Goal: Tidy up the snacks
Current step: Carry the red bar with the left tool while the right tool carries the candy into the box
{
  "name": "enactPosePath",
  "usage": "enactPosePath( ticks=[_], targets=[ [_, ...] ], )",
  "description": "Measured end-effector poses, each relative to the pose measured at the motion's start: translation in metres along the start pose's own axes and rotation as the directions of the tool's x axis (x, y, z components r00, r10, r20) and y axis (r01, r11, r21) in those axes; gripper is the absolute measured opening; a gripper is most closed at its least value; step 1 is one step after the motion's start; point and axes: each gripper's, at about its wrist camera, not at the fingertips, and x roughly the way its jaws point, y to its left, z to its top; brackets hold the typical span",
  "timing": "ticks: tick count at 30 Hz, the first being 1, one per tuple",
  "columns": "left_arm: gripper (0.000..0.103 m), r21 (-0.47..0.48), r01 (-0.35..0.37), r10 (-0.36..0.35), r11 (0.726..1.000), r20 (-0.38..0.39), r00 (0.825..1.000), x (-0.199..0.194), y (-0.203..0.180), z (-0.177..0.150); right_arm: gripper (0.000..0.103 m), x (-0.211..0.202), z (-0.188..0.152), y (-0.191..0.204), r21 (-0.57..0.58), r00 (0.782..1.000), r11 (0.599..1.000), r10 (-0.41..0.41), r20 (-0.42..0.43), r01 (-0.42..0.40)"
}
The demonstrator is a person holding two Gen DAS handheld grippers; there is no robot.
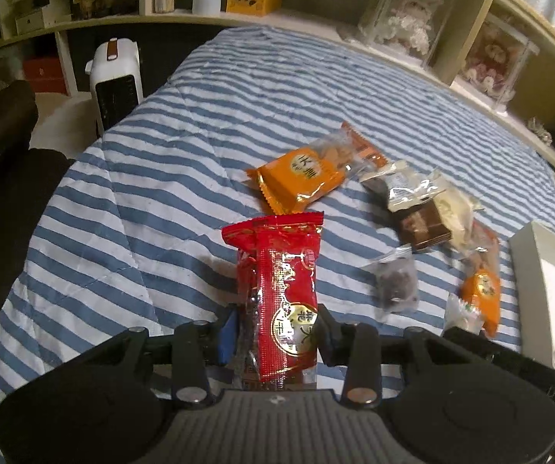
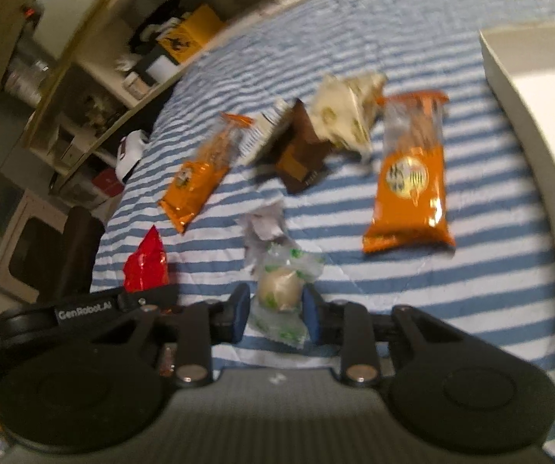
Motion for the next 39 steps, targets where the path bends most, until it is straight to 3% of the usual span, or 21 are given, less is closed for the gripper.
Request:
enactPosePath(
  ticks=[14, 25, 39],
  targets=[
    [0.042, 0.030, 0.112, -0.115, 0.993, 0.102, 0.988, -0.055, -0.019, -0.009, 0.035, -0.053, 0.006, 0.015, -0.194, 0.996, 0.980, -0.026, 0.080, 0.042],
    [0.042, 0.123, 0.218, -0.236, 0.968, 0.155, 0.959, -0.096, -0.082, -0.014, 0.035, -0.115, 0.004, 0.000, -0.269, 0.993, 0.959, -0.067, 0.092, 0.090],
    [0.042, 0.203, 0.316, -0.341, 0.927, 0.103, 0.934, -0.100, -0.182, -0.035, 0.035, -0.197, 0.007, -0.061, -0.238, 0.972, 0.951, -0.156, 0.176, 0.196]
  ],
)
